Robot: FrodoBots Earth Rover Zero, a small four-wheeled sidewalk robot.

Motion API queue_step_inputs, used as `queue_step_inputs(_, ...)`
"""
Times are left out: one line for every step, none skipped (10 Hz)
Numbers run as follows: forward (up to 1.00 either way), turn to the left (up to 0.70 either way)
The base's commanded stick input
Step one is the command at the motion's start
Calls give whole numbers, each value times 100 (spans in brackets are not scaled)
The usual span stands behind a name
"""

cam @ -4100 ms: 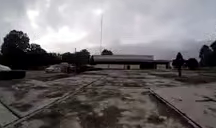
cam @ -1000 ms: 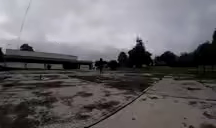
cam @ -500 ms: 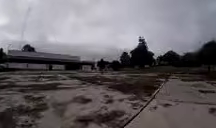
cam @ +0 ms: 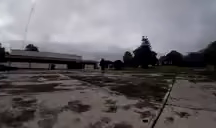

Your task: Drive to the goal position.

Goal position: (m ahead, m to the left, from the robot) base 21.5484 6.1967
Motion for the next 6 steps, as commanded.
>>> queue_step_inputs(70, 0)
queue_step_inputs(70, 0)
queue_step_inputs(70, 0)
queue_step_inputs(70, 0)
queue_step_inputs(70, 0)
queue_step_inputs(70, 0)
